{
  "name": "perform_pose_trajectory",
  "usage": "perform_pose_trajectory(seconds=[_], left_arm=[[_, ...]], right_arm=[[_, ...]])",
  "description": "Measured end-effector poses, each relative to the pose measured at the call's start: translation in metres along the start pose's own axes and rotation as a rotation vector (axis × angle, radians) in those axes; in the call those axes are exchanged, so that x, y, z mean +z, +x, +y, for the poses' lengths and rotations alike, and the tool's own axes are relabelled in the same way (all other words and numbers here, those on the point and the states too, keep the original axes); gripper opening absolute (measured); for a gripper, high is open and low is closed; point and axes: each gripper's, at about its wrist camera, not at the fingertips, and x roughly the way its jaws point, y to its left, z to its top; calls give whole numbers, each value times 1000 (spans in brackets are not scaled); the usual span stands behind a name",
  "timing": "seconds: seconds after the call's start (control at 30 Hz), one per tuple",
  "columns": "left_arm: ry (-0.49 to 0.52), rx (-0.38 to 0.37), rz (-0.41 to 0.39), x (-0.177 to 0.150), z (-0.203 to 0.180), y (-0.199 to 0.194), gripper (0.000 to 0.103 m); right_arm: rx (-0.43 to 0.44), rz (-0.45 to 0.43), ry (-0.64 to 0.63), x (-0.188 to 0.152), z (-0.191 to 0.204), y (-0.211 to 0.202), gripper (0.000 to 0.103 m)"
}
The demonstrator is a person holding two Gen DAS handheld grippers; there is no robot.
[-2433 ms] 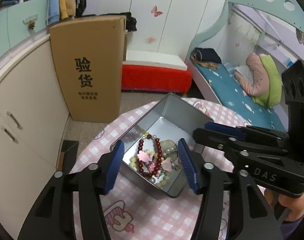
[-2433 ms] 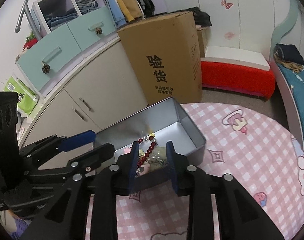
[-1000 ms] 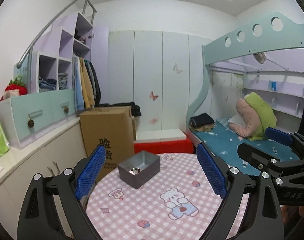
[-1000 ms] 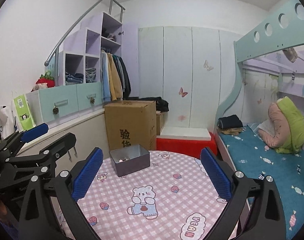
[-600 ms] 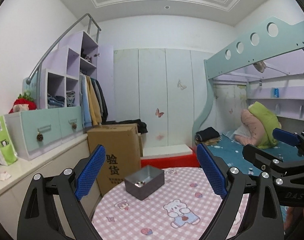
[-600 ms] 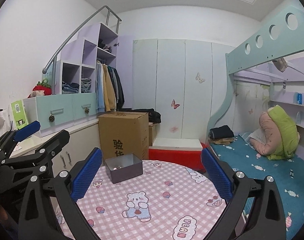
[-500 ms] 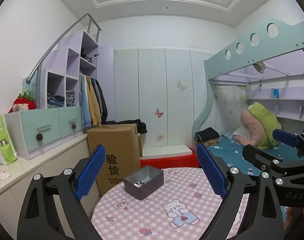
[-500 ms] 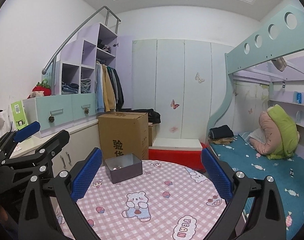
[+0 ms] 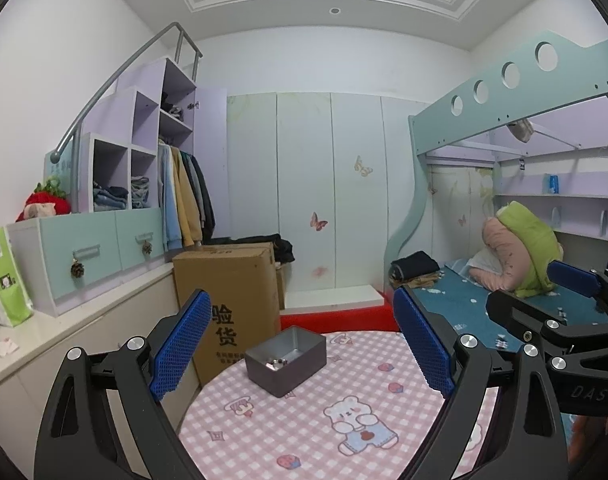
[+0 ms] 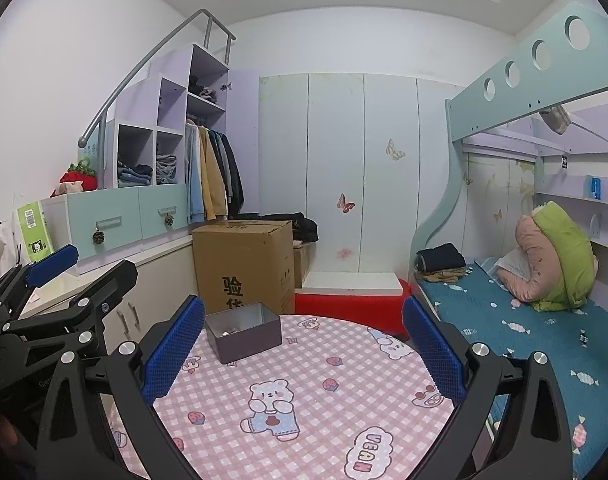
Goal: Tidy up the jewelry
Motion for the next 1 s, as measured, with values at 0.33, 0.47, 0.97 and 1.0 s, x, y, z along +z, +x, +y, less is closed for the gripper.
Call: perform_pose_trajectory(seconds=[0.33, 0.47, 0.97, 1.0], left_arm=[[1, 4, -2, -3, -1, 3, 89], [-19, -18, 12, -3, 2, 6, 89], [-9, -7, 5, -4, 2, 7, 89], [-8, -7, 6, -4, 2, 7, 89]], right_arm=[[-3, 9, 0, -2, 1, 4, 97], [0, 11, 1, -3, 2, 6, 97], [-1, 12, 2, -4, 3, 8, 97], [-1, 13, 1, -5, 3, 8, 97]])
